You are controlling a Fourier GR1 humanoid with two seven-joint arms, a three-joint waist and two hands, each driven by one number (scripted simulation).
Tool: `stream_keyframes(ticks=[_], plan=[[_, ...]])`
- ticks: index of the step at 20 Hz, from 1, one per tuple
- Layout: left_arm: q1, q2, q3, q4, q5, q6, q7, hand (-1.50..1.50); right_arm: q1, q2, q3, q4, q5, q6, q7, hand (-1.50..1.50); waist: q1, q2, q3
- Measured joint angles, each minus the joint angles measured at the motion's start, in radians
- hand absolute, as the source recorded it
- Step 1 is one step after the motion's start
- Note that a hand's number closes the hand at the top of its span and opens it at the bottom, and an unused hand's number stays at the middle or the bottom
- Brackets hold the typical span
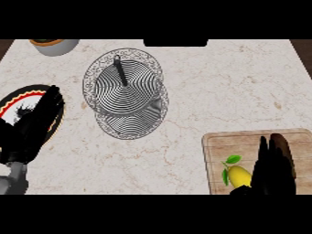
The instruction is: Pick the lemon from the cutting board and place it in the tiered basket
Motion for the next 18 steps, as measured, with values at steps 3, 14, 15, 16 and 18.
stream_keyframes(ticks=[3,14,15,16,18], plan=[[0.026,-0.002,0.013,-0.005,-0.008,-0.016,-0.011,0.00,-0.007,0.021,-0.039,0.033,0.029,0.004,-0.030,-1.50,0.001,-0.001,-0.001],[0.019,-0.047,0.027,0.004,-0.050,-0.031,-0.002,0.00,0.021,0.089,-0.109,0.053,-0.011,0.094,-0.092,1.50,0.000,-0.007,-0.009],[0.018,-0.049,0.030,0.002,-0.050,-0.032,0.001,0.00,0.020,0.084,-0.110,0.048,-0.009,0.113,-0.094,1.50,0.000,-0.007,-0.009],[0.020,-0.050,0.031,-0.005,-0.053,-0.032,0.004,0.00,0.017,0.082,-0.113,0.053,-0.008,0.124,-0.098,1.50,0.001,-0.008,-0.010],[0.024,-0.064,0.026,-0.008,-0.067,-0.026,0.000,0.00,0.007,0.078,-0.117,0.072,-0.002,0.141,-0.111,1.50,0.002,-0.009,-0.012]])
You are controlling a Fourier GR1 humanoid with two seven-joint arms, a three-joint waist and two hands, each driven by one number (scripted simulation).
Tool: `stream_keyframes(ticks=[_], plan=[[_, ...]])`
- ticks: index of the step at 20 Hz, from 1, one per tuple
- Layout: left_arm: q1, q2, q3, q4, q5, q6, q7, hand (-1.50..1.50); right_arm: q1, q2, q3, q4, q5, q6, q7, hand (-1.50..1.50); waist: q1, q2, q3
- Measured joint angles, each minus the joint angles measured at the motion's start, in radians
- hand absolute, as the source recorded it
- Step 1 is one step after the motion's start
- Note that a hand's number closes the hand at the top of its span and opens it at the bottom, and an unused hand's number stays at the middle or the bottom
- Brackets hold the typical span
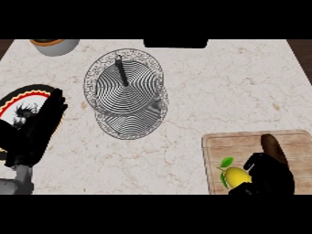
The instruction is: Pick the lemon from the cutting board and place it in the tiered basket
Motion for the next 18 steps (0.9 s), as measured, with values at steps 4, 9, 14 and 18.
stream_keyframes(ticks=[4,9,14,18], plan=[[0.005,0.006,0.018,-0.014,0.000,-0.016,0.012,0.00,0.007,-0.004,0.034,0.019,0.029,0.004,-0.044,1.50,0.001,-0.002,-0.001],[0.000,-0.001,0.029,0.013,-0.007,-0.029,-0.004,0.00,0.007,-0.131,0.042,0.006,-0.057,0.044,-0.280,1.50,-0.002,0.004,0.007],[0.014,-0.008,0.031,-0.019,-0.015,-0.030,0.017,0.00,-0.011,-0.203,0.013,-0.001,-0.041,-0.049,-0.438,1.50,-0.003,0.006,0.012],[0.025,0.004,0.052,-0.018,-0.005,-0.045,0.018,0.00,-0.021,-0.213,-0.029,-0.106,-0.043,-0.154,-0.498,1.50,-0.009,0.005,0.013]])
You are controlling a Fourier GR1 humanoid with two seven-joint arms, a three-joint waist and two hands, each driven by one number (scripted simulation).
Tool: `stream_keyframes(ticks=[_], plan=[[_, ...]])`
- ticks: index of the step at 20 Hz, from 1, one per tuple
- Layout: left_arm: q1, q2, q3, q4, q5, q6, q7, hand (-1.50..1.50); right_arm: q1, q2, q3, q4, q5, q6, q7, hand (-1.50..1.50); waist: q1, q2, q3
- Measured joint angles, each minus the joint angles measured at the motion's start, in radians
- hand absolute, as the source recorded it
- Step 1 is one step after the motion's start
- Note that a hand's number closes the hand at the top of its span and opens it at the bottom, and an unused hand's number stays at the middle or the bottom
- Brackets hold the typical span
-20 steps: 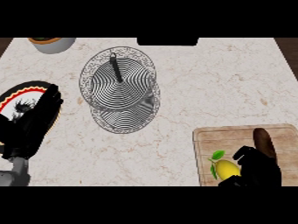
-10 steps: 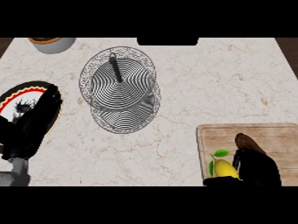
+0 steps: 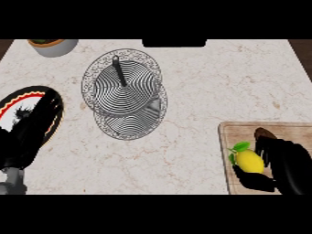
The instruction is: Pick the lemon from the cutting board and place it in the tiered basket
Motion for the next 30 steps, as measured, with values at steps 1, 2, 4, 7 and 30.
stream_keyframes(ticks=[1,2,4,7,30], plan=[[-0.003,-0.006,-0.002,0.008,-0.004,0.001,-0.006,0.00,-0.002,0.010,-0.010,-0.034,-0.018,-0.028,-0.015,1.50,-0.005,0.000,0.000],[-0.005,-0.006,0.001,0.008,-0.004,0.003,-0.002,0.00,-0.002,0.026,-0.012,-0.069,-0.034,-0.059,-0.030,1.50,-0.007,-0.001,0.001],[0.005,-0.007,0.001,0.003,-0.005,0.002,-0.004,0.00,-0.006,0.051,-0.016,-0.143,-0.060,-0.104,-0.051,1.50,-0.007,-0.002,0.001],[0.006,-0.014,0.000,0.013,-0.015,-0.001,-0.018,0.00,0.000,0.067,-0.019,-0.266,-0.101,-0.130,-0.075,1.50,-0.008,-0.001,0.000],[-0.025,-0.070,0.026,0.034,-0.071,-0.045,-0.008,0.00,-0.848,0.434,0.181,-0.033,-0.114,0.153,0.454,1.50,0.023,0.005,-0.001]])
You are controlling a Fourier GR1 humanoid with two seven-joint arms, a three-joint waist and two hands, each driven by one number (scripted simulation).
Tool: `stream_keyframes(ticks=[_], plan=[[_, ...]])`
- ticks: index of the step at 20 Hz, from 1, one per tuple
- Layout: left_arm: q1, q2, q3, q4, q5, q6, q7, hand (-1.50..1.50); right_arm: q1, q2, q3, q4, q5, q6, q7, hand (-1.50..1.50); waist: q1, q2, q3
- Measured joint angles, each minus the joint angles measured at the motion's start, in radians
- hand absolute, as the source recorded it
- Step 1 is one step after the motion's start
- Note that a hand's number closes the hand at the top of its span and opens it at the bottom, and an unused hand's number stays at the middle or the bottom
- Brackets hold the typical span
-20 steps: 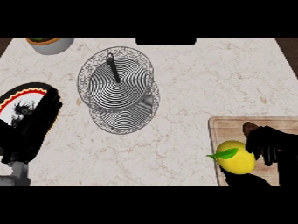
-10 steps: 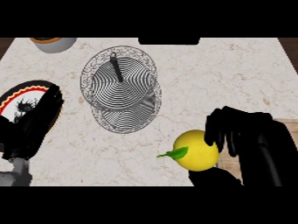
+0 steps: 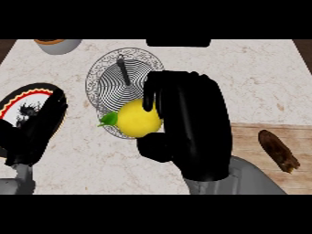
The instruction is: Pick the lemon from the cutting board and place it in the tiered basket
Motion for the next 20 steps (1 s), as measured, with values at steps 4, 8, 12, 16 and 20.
stream_keyframes(ticks=[4,8,12,16,20], plan=[[0.001,-0.001,0.010,-0.016,0.003,-0.011,0.016,0.00,-0.131,0.007,0.018,0.161,-0.056,-0.075,0.034,1.50,0.005,0.000,0.000],[0.000,-0.017,0.003,-0.019,-0.018,-0.005,0.016,0.00,-0.212,0.009,0.046,0.291,-0.108,-0.138,0.051,1.50,0.005,0.000,0.000],[-0.011,-0.017,0.010,-0.024,-0.020,-0.012,0.035,0.00,-0.269,0.010,0.052,0.410,-0.154,-0.190,0.046,1.50,0.006,0.001,0.000],[-0.012,-0.025,0.026,-0.015,-0.024,-0.016,0.028,0.00,-0.294,0.011,0.072,0.497,-0.179,-0.242,0.031,1.50,0.002,0.001,0.000],[-0.019,-0.027,0.031,-0.029,-0.025,-0.022,0.054,0.00,-0.321,0.011,0.107,0.617,-0.185,-0.331,0.006,1.50,0.006,0.002,0.000]])
